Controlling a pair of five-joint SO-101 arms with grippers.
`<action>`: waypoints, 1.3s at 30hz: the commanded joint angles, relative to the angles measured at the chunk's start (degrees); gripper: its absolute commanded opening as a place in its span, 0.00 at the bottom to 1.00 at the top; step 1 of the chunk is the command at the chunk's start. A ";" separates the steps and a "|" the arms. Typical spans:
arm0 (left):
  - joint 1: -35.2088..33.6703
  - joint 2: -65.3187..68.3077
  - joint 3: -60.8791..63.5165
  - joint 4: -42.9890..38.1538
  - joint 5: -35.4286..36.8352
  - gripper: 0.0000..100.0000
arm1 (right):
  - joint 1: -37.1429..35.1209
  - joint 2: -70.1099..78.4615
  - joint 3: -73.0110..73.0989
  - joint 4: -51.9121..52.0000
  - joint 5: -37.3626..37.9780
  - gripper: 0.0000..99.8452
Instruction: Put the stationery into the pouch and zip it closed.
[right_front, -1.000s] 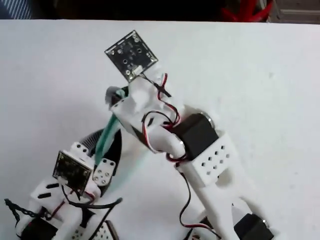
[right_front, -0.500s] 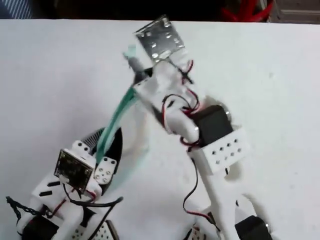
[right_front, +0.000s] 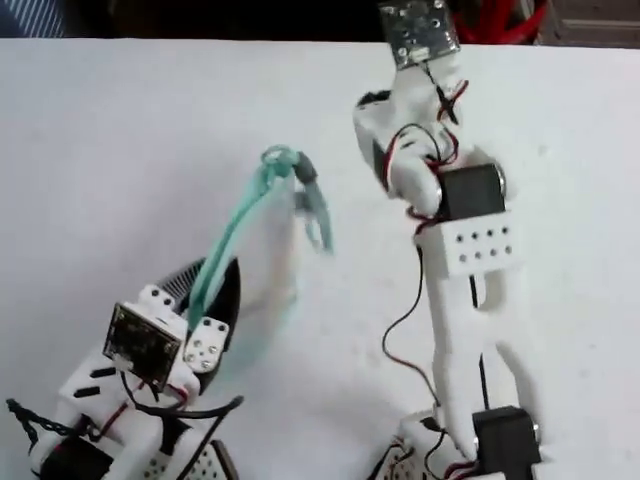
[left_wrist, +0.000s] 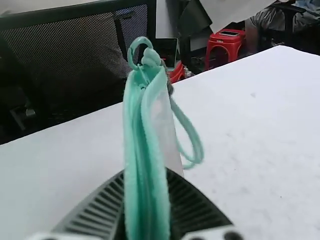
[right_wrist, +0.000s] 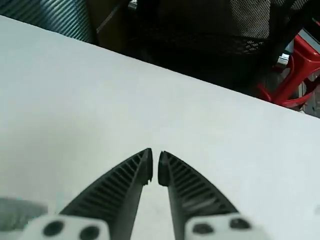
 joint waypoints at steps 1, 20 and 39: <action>-0.22 0.13 -0.79 -0.09 -0.70 0.02 | -3.21 -6.90 -0.97 4.44 0.09 0.02; -14.20 0.31 7.21 -27.87 -9.14 0.02 | 2.59 -28.53 14.15 26.24 -2.64 0.18; 9.27 1.45 32.97 -50.46 -27.78 0.07 | 8.04 -49.54 65.23 -14.37 -3.96 0.18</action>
